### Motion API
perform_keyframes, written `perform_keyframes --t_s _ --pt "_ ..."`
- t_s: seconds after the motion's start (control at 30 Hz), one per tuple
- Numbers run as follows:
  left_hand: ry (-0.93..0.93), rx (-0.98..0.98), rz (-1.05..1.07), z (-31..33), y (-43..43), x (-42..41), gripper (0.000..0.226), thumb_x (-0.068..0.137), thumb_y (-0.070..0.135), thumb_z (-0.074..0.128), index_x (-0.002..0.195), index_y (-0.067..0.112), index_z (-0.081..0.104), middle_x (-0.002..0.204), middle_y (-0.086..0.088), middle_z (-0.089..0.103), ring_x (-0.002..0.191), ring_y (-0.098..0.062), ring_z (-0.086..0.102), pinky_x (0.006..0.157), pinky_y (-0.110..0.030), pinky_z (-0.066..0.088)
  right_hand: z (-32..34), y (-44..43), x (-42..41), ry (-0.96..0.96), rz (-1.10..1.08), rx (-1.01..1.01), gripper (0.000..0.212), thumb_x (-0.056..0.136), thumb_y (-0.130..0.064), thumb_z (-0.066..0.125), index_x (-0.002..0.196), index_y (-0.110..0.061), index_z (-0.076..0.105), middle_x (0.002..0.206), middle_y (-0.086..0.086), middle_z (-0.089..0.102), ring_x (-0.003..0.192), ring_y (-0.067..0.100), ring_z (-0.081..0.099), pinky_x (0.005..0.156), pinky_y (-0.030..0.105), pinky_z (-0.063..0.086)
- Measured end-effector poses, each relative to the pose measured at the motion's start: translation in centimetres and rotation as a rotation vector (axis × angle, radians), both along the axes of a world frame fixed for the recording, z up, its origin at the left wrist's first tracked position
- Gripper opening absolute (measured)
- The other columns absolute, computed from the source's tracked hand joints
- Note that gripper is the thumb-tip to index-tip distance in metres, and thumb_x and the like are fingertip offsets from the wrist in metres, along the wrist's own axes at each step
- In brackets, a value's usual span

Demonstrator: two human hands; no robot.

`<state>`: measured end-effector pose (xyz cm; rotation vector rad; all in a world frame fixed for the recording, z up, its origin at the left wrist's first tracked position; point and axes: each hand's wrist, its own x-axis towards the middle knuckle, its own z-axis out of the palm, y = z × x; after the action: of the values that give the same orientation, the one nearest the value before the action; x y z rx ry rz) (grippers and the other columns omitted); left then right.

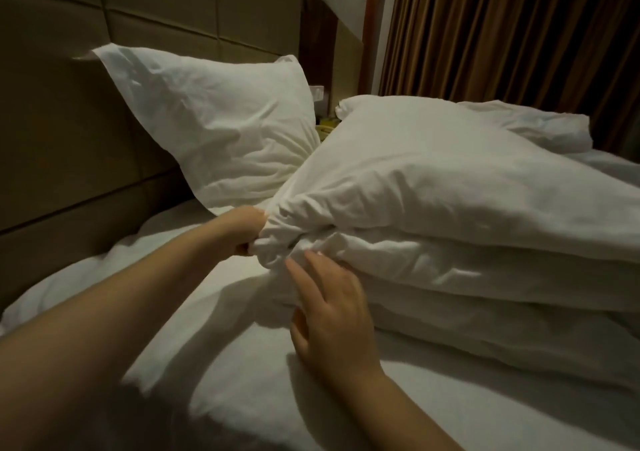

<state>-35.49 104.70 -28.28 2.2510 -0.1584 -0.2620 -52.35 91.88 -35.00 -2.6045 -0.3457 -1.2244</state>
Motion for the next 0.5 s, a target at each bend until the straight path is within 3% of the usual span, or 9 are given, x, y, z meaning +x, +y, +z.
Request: perform_keyframes --t_s 0.1,0.17,0.27,0.4,0.5 --pt "0.004 0.07 -0.052 1.8 0.1 -2.5 0.014 0.091 0.011 0.054 0.094 0.006 0.066 0.094 -0.016 0.067 0.084 -0.028 0.065 0.075 -0.036 0.056 2.4 -0.6 0.4 -0.078 -0.088 -0.048 0.058 0.077 -0.023 0.046 0.135 -0.025 0.042 0.136 0.002 0.053 0.13 0.019 0.039 0.112 0.039 0.02" --pt "0.009 0.094 -0.082 3.0 0.6 -2.6 0.015 0.091 0.016 0.053 0.096 0.007 0.064 0.094 -0.014 0.067 0.081 -0.024 0.063 0.072 -0.033 0.053 3.5 -1.5 1.1 -0.097 -0.157 -0.083 0.059 0.076 -0.024 0.048 0.135 -0.026 0.042 0.136 0.001 0.053 0.13 0.019 0.039 0.111 0.041 0.021" --pt "-0.176 0.106 -0.094 5.7 0.1 -2.4 0.026 0.081 0.032 0.062 0.093 0.009 0.061 0.089 -0.009 0.061 0.084 -0.028 0.06 0.072 -0.032 0.051 4.8 -2.7 1.7 -0.093 -0.214 -0.137 0.059 0.077 -0.028 0.053 0.135 -0.026 0.043 0.137 0.001 0.053 0.132 0.02 0.037 0.111 0.047 0.018" --pt "-0.516 0.105 -0.172 10.1 -4.9 -4.0 0.036 0.098 0.032 0.048 0.128 0.013 0.05 0.116 -0.004 0.056 0.097 -0.018 0.055 0.072 -0.027 0.045 8.9 -4.5 1.2 -0.151 -0.241 -0.196 0.05 0.085 -0.039 0.043 0.133 -0.024 0.051 0.137 0.004 0.053 0.133 0.023 0.038 0.113 0.047 0.01" --pt "-0.742 0.177 -0.237 13.7 -9.4 -4.2 0.045 0.1 0.036 0.041 0.138 0.012 0.044 0.139 -0.01 0.049 0.12 -0.026 0.049 0.094 -0.035 0.038 14.0 -7.4 0.5 -0.217 -0.33 -0.199 0.043 0.091 -0.039 0.043 0.127 -0.023 0.058 0.129 0.002 0.059 0.128 0.024 0.048 0.113 0.042 0.006"
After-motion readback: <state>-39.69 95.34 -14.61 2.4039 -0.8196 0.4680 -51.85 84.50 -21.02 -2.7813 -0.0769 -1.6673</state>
